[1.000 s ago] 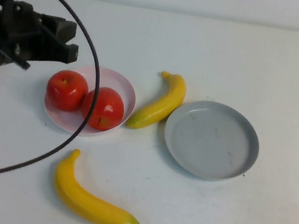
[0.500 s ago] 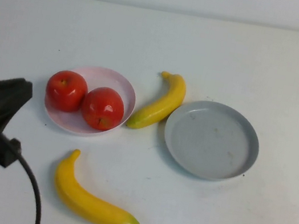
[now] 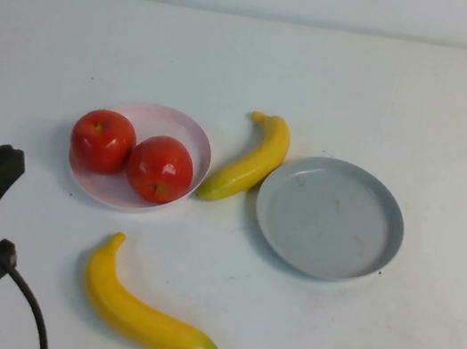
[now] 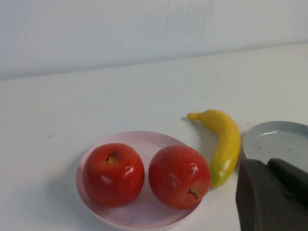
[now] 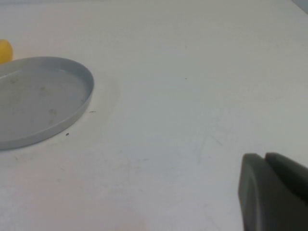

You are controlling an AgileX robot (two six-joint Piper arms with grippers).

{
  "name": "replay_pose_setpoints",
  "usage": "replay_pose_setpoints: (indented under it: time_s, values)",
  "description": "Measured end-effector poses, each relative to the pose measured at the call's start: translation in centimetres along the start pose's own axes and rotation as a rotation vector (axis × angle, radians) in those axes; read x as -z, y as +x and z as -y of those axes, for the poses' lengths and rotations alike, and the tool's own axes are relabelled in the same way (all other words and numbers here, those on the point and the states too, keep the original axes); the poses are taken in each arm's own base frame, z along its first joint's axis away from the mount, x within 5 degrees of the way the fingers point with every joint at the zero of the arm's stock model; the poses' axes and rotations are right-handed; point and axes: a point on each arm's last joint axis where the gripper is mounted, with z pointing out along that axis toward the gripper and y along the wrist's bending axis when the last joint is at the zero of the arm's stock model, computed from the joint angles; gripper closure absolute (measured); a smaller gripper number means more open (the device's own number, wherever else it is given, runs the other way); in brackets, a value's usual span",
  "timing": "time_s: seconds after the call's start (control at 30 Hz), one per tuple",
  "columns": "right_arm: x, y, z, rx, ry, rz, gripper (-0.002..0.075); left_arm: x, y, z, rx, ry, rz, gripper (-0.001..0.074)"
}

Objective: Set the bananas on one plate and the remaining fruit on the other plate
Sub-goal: Put another type of fruit in the right plate

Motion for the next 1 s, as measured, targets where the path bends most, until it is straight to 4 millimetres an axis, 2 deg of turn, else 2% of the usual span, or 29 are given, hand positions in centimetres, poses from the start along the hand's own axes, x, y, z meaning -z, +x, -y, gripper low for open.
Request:
replay_pose_setpoints:
  time_s: [0.17, 0.4, 0.53, 0.7, 1.0]
  values:
    - [0.0, 0.0, 0.0, 0.0, 0.0, 0.0, 0.0743, 1.2, 0.8, -0.2, 0.001, -0.053, 0.042, 0.0735]
    - [0.0, 0.0, 0.0, 0.0, 0.0, 0.0, 0.0743, 6.1, 3.2, -0.1, -0.109, -0.154, 0.244, 0.0735]
    - [0.0, 0.0, 0.0, 0.0, 0.0, 0.0, 0.0743, 7.6, 5.0, -0.2, -0.092, -0.206, 0.292, 0.0735]
    - [0.0, 0.0, 0.0, 0.0, 0.0, 0.0, 0.0743, 7.8, 7.2, -0.6, -0.035, -0.296, 0.251, 0.0735]
    - [0.0, 0.0, 0.0, 0.0, 0.0, 0.0, 0.0743, 6.4, 11.2, -1.2, 0.002, -0.321, 0.128, 0.0735]
